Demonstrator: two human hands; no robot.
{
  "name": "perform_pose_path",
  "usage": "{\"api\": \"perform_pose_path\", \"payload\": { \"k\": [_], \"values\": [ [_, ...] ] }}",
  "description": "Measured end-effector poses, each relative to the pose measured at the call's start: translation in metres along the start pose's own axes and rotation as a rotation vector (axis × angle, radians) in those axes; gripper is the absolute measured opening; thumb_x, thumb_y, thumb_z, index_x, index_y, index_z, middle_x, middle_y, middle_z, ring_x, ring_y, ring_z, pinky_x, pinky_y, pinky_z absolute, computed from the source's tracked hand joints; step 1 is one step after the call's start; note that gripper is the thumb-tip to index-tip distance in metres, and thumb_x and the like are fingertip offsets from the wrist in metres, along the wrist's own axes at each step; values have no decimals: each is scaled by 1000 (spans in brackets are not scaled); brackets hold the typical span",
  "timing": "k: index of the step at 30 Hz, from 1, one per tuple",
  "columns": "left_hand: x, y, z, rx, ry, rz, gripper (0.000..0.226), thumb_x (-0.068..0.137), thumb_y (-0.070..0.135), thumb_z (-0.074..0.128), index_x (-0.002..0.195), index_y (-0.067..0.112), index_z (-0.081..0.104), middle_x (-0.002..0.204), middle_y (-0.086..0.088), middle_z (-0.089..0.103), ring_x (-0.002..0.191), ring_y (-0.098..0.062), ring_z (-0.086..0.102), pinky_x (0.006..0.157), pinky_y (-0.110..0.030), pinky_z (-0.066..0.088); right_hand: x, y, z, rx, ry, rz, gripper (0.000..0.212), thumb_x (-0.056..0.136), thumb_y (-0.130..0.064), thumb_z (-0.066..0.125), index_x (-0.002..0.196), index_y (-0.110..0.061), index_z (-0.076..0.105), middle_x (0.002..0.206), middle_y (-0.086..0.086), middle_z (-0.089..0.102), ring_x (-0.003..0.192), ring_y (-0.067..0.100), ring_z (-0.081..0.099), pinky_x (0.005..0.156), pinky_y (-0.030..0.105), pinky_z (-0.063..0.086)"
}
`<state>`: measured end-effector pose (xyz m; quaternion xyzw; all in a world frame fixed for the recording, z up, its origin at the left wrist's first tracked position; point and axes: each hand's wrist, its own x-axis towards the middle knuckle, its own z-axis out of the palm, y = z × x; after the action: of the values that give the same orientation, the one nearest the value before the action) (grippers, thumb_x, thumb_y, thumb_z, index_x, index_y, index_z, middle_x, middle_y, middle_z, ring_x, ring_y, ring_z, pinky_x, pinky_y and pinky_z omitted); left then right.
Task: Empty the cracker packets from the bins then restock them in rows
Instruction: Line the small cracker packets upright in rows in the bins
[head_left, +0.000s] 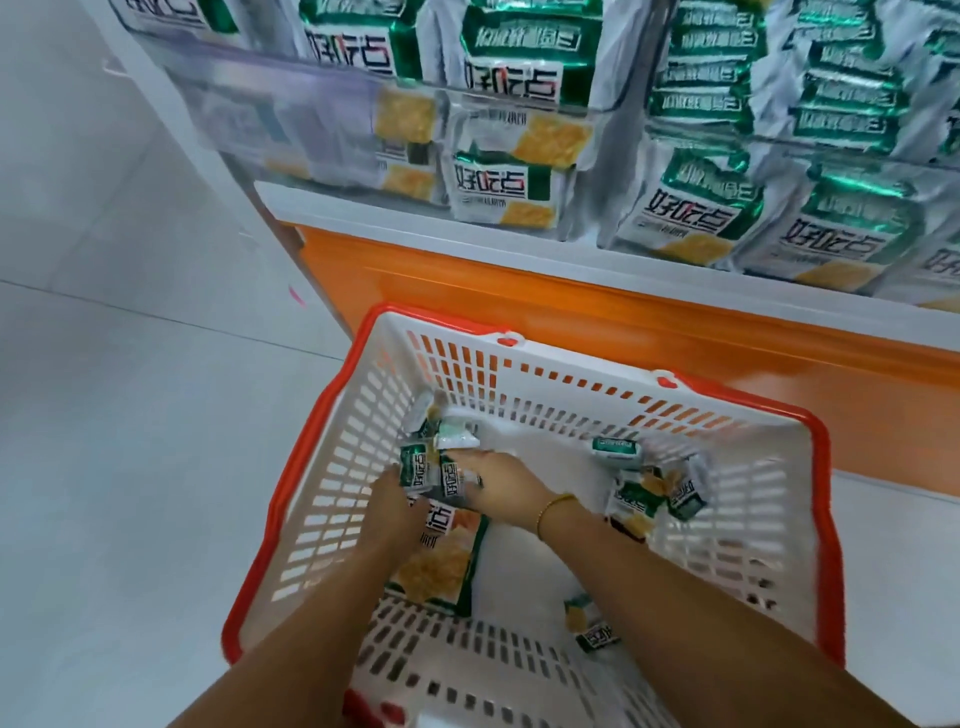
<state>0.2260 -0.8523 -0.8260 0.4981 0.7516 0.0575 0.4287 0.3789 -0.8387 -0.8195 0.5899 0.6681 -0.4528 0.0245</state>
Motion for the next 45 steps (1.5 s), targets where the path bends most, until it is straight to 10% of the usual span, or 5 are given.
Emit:
{"api": "perform_pose_path", "payload": {
  "k": [12, 22, 32, 40, 45],
  "values": [
    [34, 15, 17, -220, 81, -69, 35, 88, 11, 62, 120, 2, 53, 113, -13, 63, 100, -28, 60, 79, -32, 46, 47, 14, 21, -88, 106, 168, 80, 79, -28, 75, 146, -15, 34, 144, 12, 38, 128, 31, 36, 104, 39, 38],
    [35, 21, 13, -196, 40, 6, 33, 86, 21, 70, 112, 3, 63, 106, -13, 68, 98, -29, 62, 74, -28, 43, 39, 22, -11, 25, 114, 284, 56, 80, -21, 77, 130, -10, 55, 133, 12, 52, 118, 25, 51, 94, 30, 44],
    [3, 32, -18, -171, -158, 54, 37, 82, 24, 74, 60, 12, 47, 49, 2, 48, 48, -11, 43, 46, -21, 34, -42, -7, -100, 70, -72, 157, 62, 80, -38, 74, 134, -14, 55, 135, 2, 56, 117, 17, 54, 77, 18, 40],
    [-53, 83, -50, -381, -517, 169, 26, 92, 39, 57, 102, 18, 68, 108, -11, 70, 102, -29, 65, 91, -49, 52, -106, -23, -122, 355, 27, 21, 41, 76, -29, 80, 113, -17, 66, 105, -15, 58, 89, 3, 55, 67, 6, 43],
    [-91, 121, -76, -429, -589, 245, 71, 80, 60, 60, 134, 14, 50, 131, -8, 58, 114, -21, 61, 82, -35, 57, -137, -31, -134, 457, 301, -61, 27, 72, -34, 82, 89, -18, 68, 90, 2, 68, 80, 12, 58, 69, 23, 45]
  ]
}}
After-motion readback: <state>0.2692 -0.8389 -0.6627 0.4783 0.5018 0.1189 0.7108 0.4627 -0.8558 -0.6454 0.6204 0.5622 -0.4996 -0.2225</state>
